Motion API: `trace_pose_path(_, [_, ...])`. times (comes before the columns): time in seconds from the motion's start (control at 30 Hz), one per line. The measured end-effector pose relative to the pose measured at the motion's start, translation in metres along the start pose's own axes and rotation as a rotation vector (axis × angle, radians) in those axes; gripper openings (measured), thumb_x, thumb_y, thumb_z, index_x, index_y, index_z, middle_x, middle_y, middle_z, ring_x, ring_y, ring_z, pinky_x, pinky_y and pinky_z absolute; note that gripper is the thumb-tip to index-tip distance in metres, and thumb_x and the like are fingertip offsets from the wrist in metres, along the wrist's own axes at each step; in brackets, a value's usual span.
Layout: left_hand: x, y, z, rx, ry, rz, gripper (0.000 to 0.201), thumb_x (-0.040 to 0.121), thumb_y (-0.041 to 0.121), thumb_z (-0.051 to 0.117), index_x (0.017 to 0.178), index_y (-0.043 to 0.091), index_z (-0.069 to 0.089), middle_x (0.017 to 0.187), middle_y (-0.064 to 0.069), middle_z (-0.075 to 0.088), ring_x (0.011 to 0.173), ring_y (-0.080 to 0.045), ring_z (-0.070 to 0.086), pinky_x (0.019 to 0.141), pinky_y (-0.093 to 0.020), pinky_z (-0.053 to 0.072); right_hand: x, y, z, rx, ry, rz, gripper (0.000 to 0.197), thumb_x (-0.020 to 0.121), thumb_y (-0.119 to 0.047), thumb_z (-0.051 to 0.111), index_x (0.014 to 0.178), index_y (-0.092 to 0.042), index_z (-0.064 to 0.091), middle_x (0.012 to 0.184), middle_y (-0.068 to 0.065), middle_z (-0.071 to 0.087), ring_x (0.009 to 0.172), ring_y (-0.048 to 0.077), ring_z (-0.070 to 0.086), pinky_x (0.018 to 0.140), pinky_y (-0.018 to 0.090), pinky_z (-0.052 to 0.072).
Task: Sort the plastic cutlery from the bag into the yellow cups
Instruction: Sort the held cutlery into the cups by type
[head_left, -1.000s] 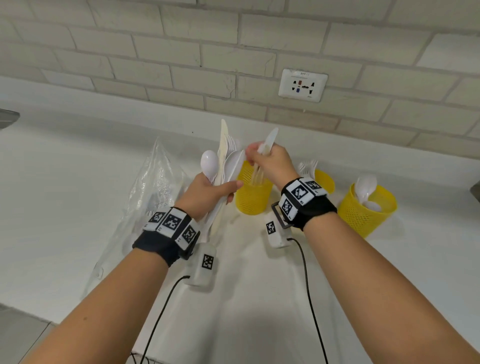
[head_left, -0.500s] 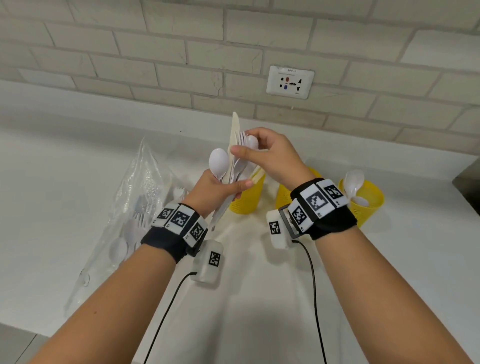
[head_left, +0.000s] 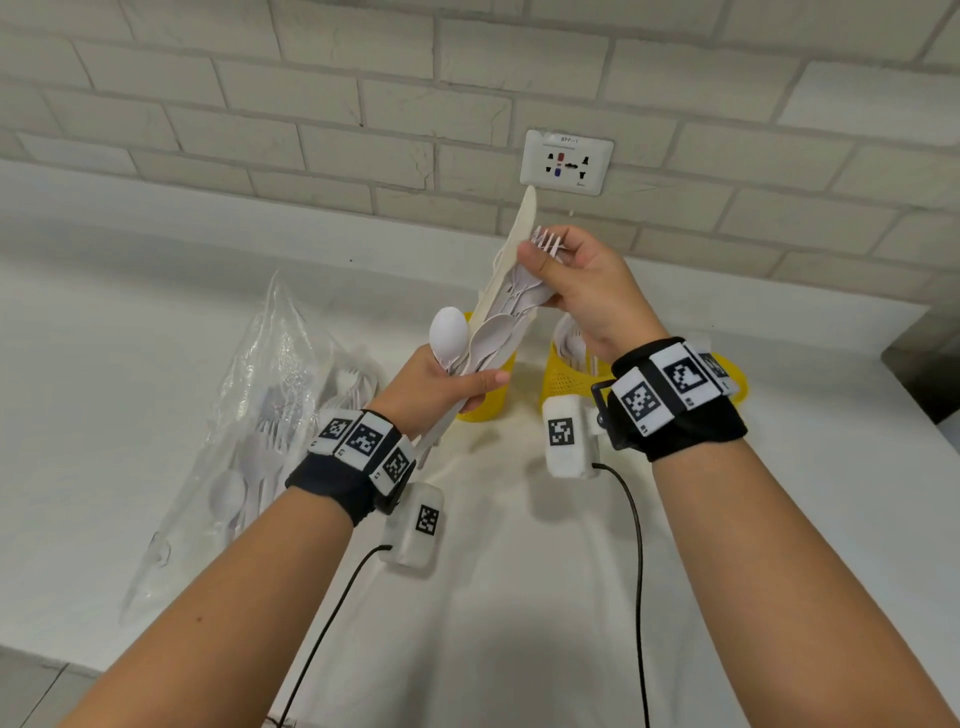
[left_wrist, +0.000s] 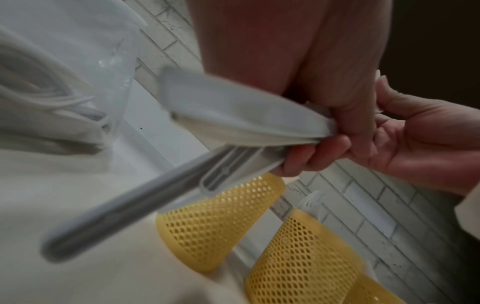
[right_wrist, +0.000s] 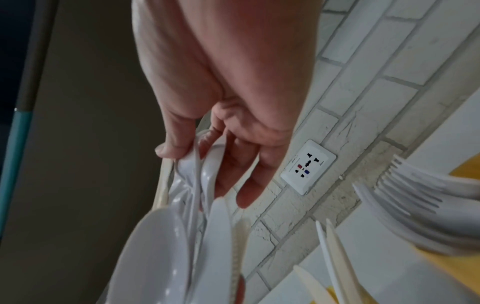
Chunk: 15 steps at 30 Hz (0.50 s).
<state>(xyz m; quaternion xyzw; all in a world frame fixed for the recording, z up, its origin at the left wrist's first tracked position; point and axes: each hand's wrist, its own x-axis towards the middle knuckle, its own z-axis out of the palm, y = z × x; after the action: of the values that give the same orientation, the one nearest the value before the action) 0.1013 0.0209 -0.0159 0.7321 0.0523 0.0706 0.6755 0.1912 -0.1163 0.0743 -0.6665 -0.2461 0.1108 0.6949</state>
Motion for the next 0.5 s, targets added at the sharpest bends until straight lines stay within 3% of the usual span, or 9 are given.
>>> trace_pose_path(0.2, [0.001,0.006,0.006,0.008,-0.021,0.032,0.026,0.081,0.017,0.074,0.064,0.013,0.055,0.059,-0.012,0.046,0.055,-0.021,0.040,0.052,-0.027,0.034,-0.005,0.004,0.004,-0.157,-0.071,-0.014,0.018,0.080,-0.010,0.071,0.074,-0.018,0.056,0.070,-0.005,0.063,0.057,-0.001,0.060,0.058,0.013,0.049])
trace_pose_path(0.33, [-0.001,0.007,0.007,0.059,-0.024,0.041,0.027,0.084,0.022,0.071,0.067,0.008,0.055,0.059,-0.014,0.049,0.055,-0.022,0.043,0.055,-0.025,0.037,-0.006,-0.002,0.002,-0.093,-0.039,-0.052,0.015,0.081,-0.009,0.070,0.075,-0.017,0.059,0.068,-0.008,0.065,0.059,0.000,0.062,0.060,0.013,0.049])
trace_pose_path(0.5, [0.003,0.006,0.009,0.054,-0.019,0.070,0.028,0.085,0.029,0.070,0.070,0.008,0.059,0.057,-0.011,0.053,0.055,-0.023,0.046,0.057,-0.028,0.039,-0.002,-0.011,0.003,-0.083,0.004,-0.111,0.008,0.091,-0.020,0.060,0.083,-0.017,0.061,0.076,-0.002,0.064,0.069,0.008,0.059,0.067,0.019,0.049])
